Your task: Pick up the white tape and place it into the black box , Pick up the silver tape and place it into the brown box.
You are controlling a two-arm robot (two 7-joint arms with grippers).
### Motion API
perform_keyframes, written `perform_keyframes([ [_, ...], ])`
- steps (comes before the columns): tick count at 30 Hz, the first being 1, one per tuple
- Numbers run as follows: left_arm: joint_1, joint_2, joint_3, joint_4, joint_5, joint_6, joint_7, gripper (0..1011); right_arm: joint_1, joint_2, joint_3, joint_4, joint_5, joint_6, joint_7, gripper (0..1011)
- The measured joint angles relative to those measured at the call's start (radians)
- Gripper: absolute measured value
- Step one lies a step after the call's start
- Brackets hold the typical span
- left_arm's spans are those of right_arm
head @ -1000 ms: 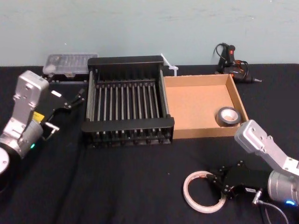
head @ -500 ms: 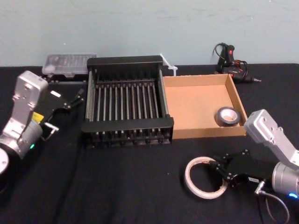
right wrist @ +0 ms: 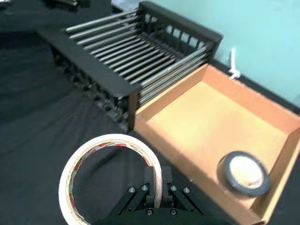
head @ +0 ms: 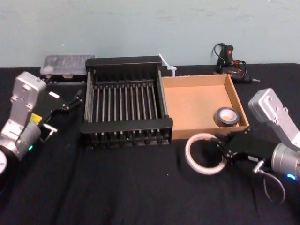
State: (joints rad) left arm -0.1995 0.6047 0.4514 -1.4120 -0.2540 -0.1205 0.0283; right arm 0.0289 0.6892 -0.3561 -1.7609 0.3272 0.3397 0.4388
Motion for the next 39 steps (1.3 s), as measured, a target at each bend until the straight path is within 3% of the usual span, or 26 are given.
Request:
perform_keyframes([
  [16, 0.000, 0.000, 0.000, 0.000, 0.000, 0.000, 0.000, 1001, 0.113, -0.082, 0.004, 0.044, -0.037, 0.010, -0.028, 101],
  [39, 0.000, 0.000, 0.000, 0.000, 0.000, 0.000, 0.000, 1002, 0.313, -0.202, -0.102, 0.164, -0.101, 0.015, 0.019, 101],
])
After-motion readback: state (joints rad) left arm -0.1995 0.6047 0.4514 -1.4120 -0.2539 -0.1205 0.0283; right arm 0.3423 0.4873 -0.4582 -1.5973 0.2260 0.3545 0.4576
